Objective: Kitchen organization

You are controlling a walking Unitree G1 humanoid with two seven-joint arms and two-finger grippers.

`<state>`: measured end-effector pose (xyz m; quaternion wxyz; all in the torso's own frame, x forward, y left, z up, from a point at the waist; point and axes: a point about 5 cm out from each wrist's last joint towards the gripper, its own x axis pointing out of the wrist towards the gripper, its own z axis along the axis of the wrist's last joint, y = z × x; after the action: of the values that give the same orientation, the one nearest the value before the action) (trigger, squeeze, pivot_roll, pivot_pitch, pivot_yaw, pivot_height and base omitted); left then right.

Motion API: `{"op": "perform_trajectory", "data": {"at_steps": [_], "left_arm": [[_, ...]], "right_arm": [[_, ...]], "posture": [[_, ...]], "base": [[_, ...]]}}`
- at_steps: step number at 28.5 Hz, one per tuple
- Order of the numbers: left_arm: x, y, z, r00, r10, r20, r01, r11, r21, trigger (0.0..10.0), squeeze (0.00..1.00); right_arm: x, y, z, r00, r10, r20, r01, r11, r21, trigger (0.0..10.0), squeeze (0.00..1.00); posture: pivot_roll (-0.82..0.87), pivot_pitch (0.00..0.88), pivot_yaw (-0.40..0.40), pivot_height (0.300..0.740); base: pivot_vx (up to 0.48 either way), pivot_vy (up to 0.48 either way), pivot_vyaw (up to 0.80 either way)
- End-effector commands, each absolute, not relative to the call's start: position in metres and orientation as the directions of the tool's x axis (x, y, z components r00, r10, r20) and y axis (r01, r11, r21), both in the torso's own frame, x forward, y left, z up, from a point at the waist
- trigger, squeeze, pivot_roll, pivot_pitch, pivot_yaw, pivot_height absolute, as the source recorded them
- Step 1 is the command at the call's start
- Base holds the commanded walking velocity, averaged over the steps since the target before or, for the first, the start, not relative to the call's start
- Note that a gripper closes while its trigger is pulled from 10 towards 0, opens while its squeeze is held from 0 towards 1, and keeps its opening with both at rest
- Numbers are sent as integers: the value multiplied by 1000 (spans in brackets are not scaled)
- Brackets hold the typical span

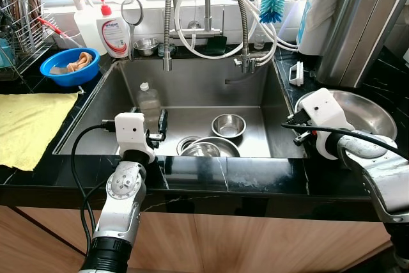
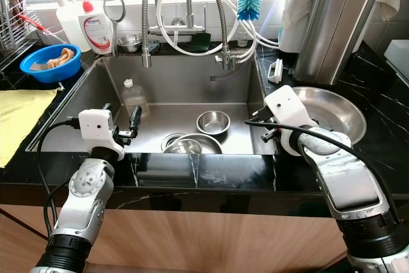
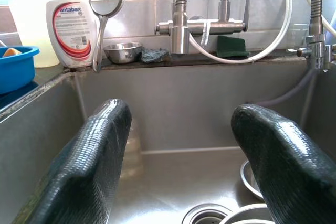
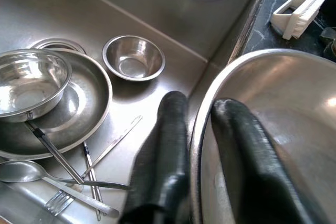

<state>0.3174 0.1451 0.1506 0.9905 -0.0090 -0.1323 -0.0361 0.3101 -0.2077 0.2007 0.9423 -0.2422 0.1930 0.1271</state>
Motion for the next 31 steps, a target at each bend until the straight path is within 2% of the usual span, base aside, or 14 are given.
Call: {"op": "perform_trajectory", "data": {"at_steps": [1,10,16,17,18,19,23,24,26,27,31], "left_arm": [[319,147,151,963,-75,257,77,997,3,10000,0],[320,147,151,962,-82,260,84,996,3,10000,0],[320,146,149,964,-80,254,82,997,1,10000,0],[320,147,149,964,-78,254,81,997,-1,10000,0],[320,147,149,964,-76,254,79,997,-1,10000,0],[320,147,149,965,-74,252,77,997,-2,10000,0],[320,146,148,966,-74,248,77,997,-1,10000,0],[320,145,148,965,-73,251,76,997,-4,10000,0],[321,145,148,965,-72,252,75,997,-6,10000,0],[320,145,148,965,-69,251,73,997,-7,10000,0],[320,145,148,965,-68,252,72,997,-7,10000,0]], "right_arm": [[313,-200,205,894,174,-414,-354,839,-412,0,0],[318,-189,219,913,223,-342,-361,833,-421,0,0],[318,-174,229,909,320,-269,-405,833,-377,0,0],[318,-172,230,906,333,-261,-413,831,-373,1294,0],[318,-170,231,904,341,-257,-418,829,-371,1294,0],[318,-165,231,895,368,-251,-439,823,-361,10000,0],[316,-154,227,861,445,-245,-508,771,-383,10000,0],[314,-146,228,836,506,-214,-549,757,-354,10000,0],[313,-142,228,822,533,-201,-569,751,-335,10000,0],[310,-136,225,780,591,-203,-624,720,-302,10000,0],[307,-130,222,730,657,-187,-680,673,-292,10000,0]], "posture": [[-129,0,62,740],[-129,0,63,740],[-127,0,57,740],[-127,0,56,740],[-127,0,56,740],[-131,0,56,740],[-129,0,54,740],[-125,0,51,740],[-128,0,51,740],[-131,0,51,740],[-129,0,49,740]], "base": [[0,0,0],[0,0,0],[0,0,0],[0,0,0],[0,0,0],[0,0,0],[0,0,0],[0,0,0],[0,0,0],[0,0,0],[0,0,0]]}}
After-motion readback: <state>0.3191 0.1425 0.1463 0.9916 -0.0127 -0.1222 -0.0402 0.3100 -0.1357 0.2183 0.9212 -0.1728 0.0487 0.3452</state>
